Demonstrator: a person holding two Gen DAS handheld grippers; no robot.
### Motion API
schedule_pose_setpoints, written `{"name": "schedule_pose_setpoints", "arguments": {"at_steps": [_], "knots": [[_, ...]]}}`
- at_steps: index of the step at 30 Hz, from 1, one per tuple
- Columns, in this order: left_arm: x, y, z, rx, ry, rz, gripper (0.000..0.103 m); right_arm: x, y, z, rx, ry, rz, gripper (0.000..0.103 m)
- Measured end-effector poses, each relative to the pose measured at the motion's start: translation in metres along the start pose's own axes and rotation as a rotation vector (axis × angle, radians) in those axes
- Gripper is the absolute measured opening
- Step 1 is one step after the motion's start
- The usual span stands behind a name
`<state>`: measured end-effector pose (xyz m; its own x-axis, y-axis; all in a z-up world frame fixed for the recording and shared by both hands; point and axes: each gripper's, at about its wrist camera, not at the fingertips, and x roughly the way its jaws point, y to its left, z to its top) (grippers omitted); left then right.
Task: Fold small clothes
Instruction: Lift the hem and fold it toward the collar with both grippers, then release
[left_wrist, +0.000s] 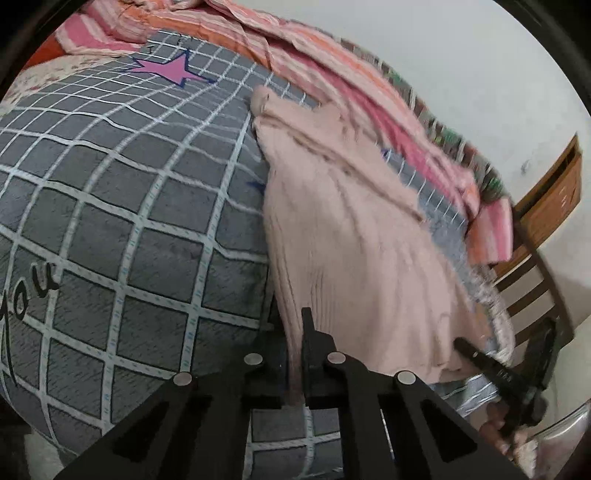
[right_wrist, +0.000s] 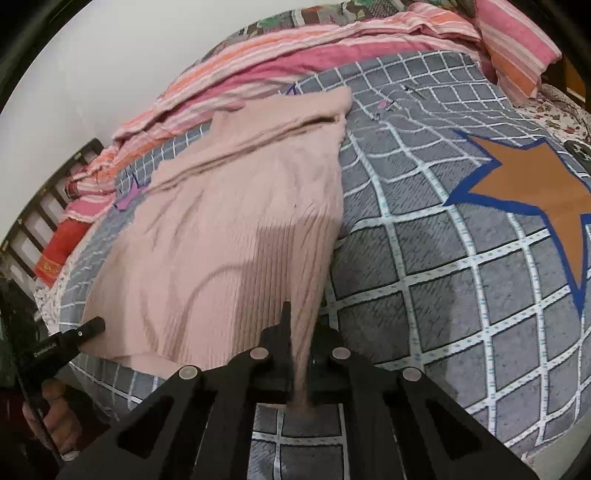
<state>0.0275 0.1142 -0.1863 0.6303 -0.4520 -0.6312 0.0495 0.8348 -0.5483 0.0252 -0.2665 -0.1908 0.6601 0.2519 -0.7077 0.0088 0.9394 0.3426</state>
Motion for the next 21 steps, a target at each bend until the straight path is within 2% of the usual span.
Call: {"name": "schedule_pose_setpoints", "arguments": {"at_steps": [4, 6, 16, 21], "knots": [[-0.016, 0.002, 0.003, -0.009, -0.009, -0.053, 0.006, -0.021, -0.008, 0.001, 0.045, -0.026, 0.055, 0.004], [-0.020, 0.000, 0.004, 0.003, -0.013, -0.041, 0.006, -0.026, -0.010, 0.001, 0.061, -0.030, 0.086, 0.004], [-0.050, -0.012, 0.004, 0.043, -0.056, -0.064, 0.005, -0.055, 0.005, -0.009, 0.032, -0.067, 0.119, 0.004], [-0.060, -0.017, -0.001, 0.086, -0.033, -0.042, 0.006, -0.074, 0.006, -0.018, 0.014, -0.072, 0.139, 0.004]]}}
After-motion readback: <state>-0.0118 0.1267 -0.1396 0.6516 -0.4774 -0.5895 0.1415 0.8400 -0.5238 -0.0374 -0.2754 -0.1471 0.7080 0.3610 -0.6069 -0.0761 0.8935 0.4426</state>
